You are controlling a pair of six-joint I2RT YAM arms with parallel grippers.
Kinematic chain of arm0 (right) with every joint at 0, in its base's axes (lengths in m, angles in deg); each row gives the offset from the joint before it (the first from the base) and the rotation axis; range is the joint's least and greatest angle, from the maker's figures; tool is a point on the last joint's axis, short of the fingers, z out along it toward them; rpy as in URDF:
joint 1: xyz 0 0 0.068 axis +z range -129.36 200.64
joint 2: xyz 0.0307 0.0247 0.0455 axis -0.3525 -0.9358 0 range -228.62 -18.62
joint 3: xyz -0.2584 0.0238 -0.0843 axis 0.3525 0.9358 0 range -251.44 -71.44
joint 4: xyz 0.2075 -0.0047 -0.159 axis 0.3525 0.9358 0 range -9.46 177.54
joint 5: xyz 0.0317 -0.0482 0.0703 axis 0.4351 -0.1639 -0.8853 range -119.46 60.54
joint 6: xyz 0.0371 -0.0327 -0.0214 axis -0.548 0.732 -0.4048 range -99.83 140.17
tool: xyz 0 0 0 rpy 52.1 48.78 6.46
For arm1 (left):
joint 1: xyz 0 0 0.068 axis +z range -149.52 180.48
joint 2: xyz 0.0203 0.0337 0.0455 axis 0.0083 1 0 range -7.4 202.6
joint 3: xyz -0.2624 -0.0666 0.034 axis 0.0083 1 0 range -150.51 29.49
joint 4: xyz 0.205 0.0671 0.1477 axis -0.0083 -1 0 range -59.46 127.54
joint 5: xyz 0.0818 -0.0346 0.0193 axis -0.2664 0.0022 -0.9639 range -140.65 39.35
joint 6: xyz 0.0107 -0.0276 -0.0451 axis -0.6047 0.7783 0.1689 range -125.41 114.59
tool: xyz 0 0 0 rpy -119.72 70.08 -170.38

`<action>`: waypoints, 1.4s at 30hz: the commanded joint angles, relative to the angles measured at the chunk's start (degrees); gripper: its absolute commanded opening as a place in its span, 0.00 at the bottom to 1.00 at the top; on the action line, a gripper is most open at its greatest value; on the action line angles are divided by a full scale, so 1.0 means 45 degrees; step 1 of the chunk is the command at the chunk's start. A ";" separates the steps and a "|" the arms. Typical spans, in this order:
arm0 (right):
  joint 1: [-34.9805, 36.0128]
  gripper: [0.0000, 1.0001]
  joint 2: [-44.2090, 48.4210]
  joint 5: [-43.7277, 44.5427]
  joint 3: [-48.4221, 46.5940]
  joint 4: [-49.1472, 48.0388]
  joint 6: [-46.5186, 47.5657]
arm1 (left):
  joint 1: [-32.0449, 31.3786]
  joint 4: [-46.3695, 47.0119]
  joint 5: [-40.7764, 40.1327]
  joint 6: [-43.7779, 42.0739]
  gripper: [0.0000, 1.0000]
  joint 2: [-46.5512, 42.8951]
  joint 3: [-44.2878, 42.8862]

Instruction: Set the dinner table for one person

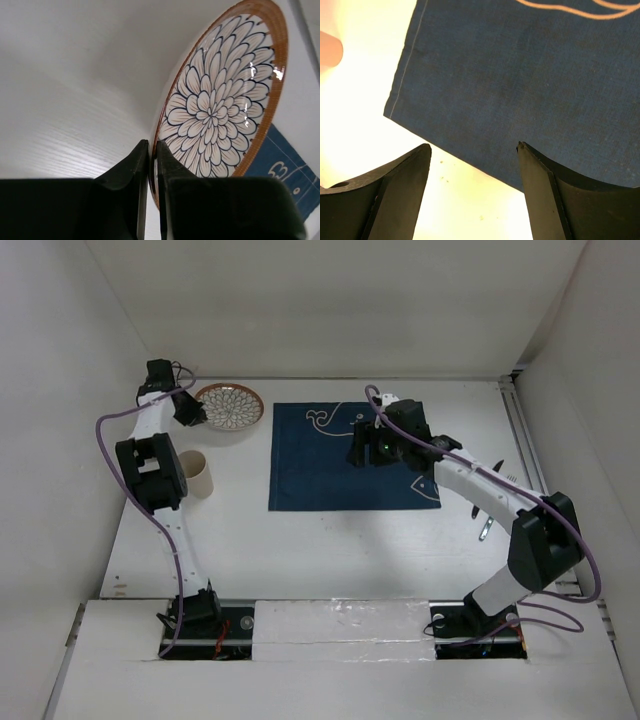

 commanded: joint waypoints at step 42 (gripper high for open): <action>-0.0611 0.77 0.7973 0.1780 0.2211 0.2394 -0.0641 | -0.7668 0.9332 0.4272 0.2624 0.00 -0.3523 0.5852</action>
